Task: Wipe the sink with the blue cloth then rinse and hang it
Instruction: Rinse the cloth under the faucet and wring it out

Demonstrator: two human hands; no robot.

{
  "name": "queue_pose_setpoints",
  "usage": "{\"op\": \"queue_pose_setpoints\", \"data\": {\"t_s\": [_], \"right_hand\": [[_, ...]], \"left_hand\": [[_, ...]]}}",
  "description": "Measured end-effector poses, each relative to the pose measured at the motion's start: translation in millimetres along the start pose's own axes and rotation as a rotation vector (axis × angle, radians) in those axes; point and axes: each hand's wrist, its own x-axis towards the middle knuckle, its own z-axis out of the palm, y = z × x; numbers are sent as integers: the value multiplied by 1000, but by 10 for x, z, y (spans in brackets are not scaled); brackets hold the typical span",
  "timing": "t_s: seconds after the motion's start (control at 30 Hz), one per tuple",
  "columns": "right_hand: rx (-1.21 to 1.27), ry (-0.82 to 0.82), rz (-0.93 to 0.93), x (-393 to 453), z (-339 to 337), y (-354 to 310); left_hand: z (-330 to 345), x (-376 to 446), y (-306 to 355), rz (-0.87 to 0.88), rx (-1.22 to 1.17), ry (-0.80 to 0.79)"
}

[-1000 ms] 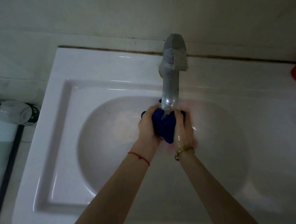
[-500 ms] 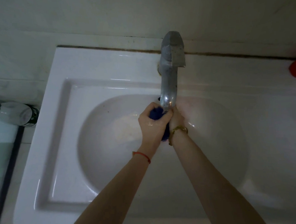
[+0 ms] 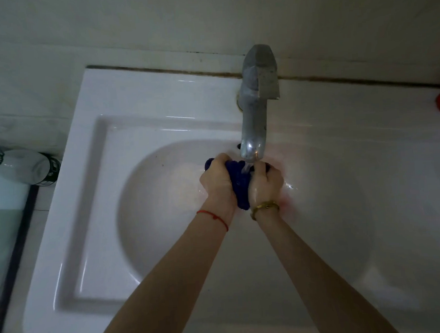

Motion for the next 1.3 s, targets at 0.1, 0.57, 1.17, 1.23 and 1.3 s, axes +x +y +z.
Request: {"op": "queue_pose_setpoints", "data": {"t_s": [0.1, 0.57, 1.17, 1.23, 1.3], "right_hand": [[124, -86, 124, -10, -113, 37], [496, -522, 735, 37, -205, -229], [123, 50, 55, 66, 90, -1], [21, 16, -22, 42, 61, 35], [-36, -60, 16, 66, 34, 69]], "left_hand": [[-39, 34, 1, -82, -18, -54], [-301, 26, -18, 508, 556, -533], [70, -69, -108, 496, 263, -32], [70, -24, -107, 425, 217, -7], [44, 7, -108, 406, 194, 34]]}}
